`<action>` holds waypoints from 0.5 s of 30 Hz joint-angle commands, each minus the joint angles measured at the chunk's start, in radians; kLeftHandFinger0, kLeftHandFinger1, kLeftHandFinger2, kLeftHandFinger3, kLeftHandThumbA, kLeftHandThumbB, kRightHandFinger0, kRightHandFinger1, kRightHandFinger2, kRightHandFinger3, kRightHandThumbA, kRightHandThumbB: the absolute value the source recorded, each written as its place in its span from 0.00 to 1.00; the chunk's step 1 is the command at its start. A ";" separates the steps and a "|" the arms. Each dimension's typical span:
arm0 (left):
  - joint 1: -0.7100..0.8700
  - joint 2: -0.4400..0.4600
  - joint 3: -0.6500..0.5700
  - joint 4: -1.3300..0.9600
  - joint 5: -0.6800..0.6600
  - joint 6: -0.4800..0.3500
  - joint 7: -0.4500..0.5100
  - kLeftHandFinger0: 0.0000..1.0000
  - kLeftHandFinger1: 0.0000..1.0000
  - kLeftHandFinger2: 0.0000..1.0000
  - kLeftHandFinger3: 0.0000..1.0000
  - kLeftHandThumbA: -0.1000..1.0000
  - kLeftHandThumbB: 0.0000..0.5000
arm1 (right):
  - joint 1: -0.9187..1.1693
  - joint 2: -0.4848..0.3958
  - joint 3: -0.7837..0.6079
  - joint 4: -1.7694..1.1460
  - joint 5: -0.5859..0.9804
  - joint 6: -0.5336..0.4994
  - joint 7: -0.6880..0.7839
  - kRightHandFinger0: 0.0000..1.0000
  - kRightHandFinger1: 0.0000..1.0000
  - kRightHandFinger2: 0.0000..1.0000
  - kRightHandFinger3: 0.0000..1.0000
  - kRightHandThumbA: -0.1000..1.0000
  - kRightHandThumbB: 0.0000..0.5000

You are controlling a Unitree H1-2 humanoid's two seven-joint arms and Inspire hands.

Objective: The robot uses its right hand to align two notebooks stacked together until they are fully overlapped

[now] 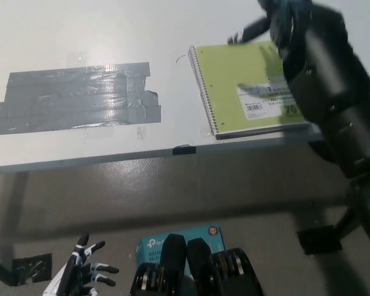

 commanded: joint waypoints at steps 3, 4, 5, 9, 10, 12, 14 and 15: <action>0.045 0.008 0.025 -0.034 -0.023 -0.023 -0.009 0.21 0.43 0.50 0.97 1.00 0.97 | -0.052 -0.153 -0.055 -0.246 0.134 -0.014 0.062 1.00 1.00 1.00 1.00 1.00 0.86; 0.046 0.004 0.029 -0.037 -0.022 -0.028 -0.004 0.23 0.42 0.46 0.97 1.00 0.96 | -0.038 -0.191 -0.068 -0.312 0.152 -0.017 0.086 1.00 1.00 1.00 1.00 1.00 0.88; 0.046 0.003 0.032 -0.037 -0.023 -0.028 -0.004 0.26 0.42 0.46 0.97 1.00 0.95 | -0.033 -0.208 -0.070 -0.337 0.162 -0.017 0.096 1.00 1.00 1.00 1.00 1.00 0.90; 0.053 0.001 0.036 -0.039 -0.019 -0.037 -0.006 0.29 0.41 0.47 0.98 1.00 0.98 | 0.144 -0.373 -0.208 -0.704 0.229 0.001 0.192 1.00 1.00 1.00 1.00 1.00 0.89; 0.054 0.004 0.035 -0.038 -0.015 -0.040 -0.006 0.28 0.41 0.47 0.98 1.00 0.98 | 0.175 -0.386 -0.234 -0.751 0.235 0.001 0.201 1.00 1.00 1.00 1.00 1.00 0.89; 0.054 0.009 0.043 -0.038 -0.021 -0.040 -0.008 0.28 0.42 0.49 1.00 1.00 0.97 | 0.278 -0.412 -0.333 -0.886 0.254 0.001 0.251 1.00 1.00 1.00 1.00 1.00 0.81; 0.055 0.010 0.044 -0.034 -0.019 -0.043 -0.007 0.30 0.44 0.50 1.00 1.00 0.97 | 0.404 -0.426 -0.444 -0.989 0.325 0.001 0.233 1.00 1.00 1.00 1.00 1.00 0.79; 0.055 0.013 0.045 -0.035 -0.018 -0.042 -0.007 0.33 0.45 0.52 1.00 1.00 0.96 | 0.456 -0.428 -0.477 -1.032 0.337 0.001 0.224 1.00 1.00 1.00 1.00 1.00 0.79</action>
